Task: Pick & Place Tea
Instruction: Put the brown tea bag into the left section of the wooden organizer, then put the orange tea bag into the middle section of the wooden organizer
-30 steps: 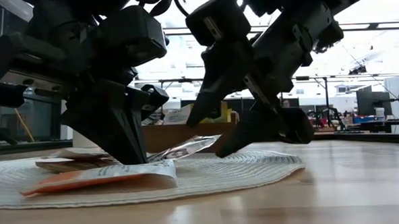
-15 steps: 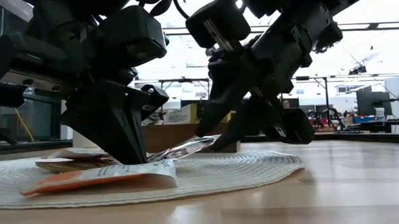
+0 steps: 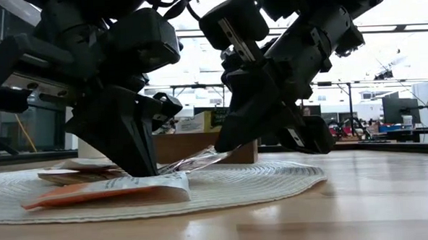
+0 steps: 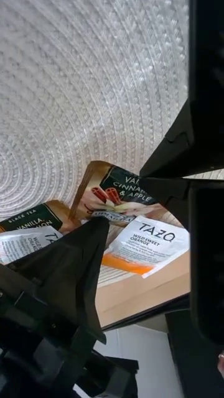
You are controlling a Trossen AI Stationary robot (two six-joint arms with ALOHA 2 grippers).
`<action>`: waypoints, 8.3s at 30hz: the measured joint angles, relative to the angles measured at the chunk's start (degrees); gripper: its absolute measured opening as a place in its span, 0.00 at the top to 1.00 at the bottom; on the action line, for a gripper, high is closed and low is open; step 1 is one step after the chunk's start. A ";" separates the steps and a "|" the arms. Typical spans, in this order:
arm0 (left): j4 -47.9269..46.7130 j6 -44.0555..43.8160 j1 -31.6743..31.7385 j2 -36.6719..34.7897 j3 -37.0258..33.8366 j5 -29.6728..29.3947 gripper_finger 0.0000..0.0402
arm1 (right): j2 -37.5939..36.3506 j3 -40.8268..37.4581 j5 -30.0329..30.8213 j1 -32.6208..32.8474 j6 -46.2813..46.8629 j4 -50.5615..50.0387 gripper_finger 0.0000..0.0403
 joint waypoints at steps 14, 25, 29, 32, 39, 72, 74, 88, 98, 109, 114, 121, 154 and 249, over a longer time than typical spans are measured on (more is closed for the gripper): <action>-9.76 0.88 1.62 -10.94 -0.38 1.12 1.00 | -0.51 0.02 1.29 0.02 -4.33 0.80 1.00; -11.49 2.13 3.13 -20.60 -0.28 1.45 1.00 | -11.59 2.80 4.60 -0.87 -20.94 -12.62 1.00; -11.25 2.45 4.79 -23.66 -0.28 1.47 1.00 | -15.32 11.21 4.73 -2.58 -31.77 -29.67 1.00; -10.48 3.48 6.82 -25.29 -0.12 1.04 1.00 | -15.85 19.80 5.14 -4.33 -38.70 -42.66 1.00; -9.49 5.46 11.89 -27.80 -0.11 1.12 0.98 | -15.79 35.51 5.04 -7.97 -49.75 -59.55 1.00; 2.68 8.50 21.33 -25.36 9.48 5.94 0.46 | -15.69 39.34 6.40 -8.71 -55.76 -71.16 1.00; 3.48 7.97 21.33 -24.65 9.64 6.12 0.46 | -15.69 39.34 6.78 -8.93 -55.79 -70.96 1.00; 4.23 6.25 21.33 -23.47 9.42 5.92 0.46 | -15.67 39.36 7.37 -9.38 -57.25 -68.10 1.00; 5.48 6.23 21.33 -23.43 9.35 4.90 0.71 | -15.67 39.36 7.45 -9.38 -57.30 -67.86 1.00; 5.24 7.77 21.35 -23.43 9.35 3.98 0.99 | -15.65 39.36 9.41 -9.35 -56.47 -68.03 1.00; 2.25 8.75 21.35 -23.52 9.44 1.65 1.00 | -15.56 39.36 12.03 -9.31 -54.42 -67.90 0.98; -4.36 11.44 21.38 -24.88 9.44 -1.06 1.00 | -15.72 39.36 14.75 -9.31 -49.43 -68.69 0.73; 6.41 10.65 43.20 -45.51 -25.59 12.15 1.00 | -16.26 39.19 31.80 -2.73 -34.22 -79.24 0.45; 2.26 -8.08 2.90 -25.45 -26.10 4.27 1.00 | 19.02 39.12 12.59 1.24 10.81 -23.67 0.45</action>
